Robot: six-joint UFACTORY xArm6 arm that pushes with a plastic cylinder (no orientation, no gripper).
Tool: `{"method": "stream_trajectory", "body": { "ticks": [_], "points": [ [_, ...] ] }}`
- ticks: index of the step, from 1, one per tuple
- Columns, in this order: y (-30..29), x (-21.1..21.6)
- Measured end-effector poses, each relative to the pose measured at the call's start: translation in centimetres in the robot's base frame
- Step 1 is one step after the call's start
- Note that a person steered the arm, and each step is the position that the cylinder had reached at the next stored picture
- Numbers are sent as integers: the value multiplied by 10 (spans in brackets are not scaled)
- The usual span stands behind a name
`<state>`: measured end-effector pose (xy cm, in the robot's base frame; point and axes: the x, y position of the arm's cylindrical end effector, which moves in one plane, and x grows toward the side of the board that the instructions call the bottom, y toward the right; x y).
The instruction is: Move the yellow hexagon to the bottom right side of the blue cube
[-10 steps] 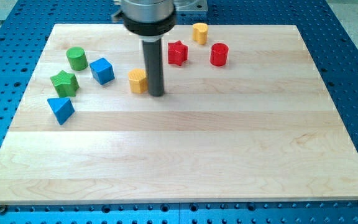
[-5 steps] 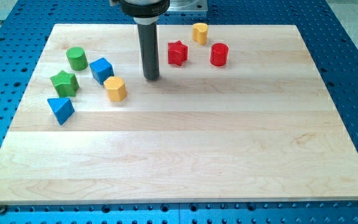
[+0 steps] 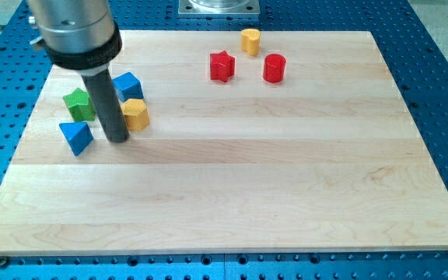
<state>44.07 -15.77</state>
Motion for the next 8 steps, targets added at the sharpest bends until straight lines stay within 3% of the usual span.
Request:
{"method": "stream_trajectory", "body": {
  "ticks": [1, 2, 3, 4, 5, 8],
  "points": [
    [-9, -8],
    [49, -8],
    [69, 60],
    [149, 6],
    [130, -44],
    [64, -37]
  ]
}}
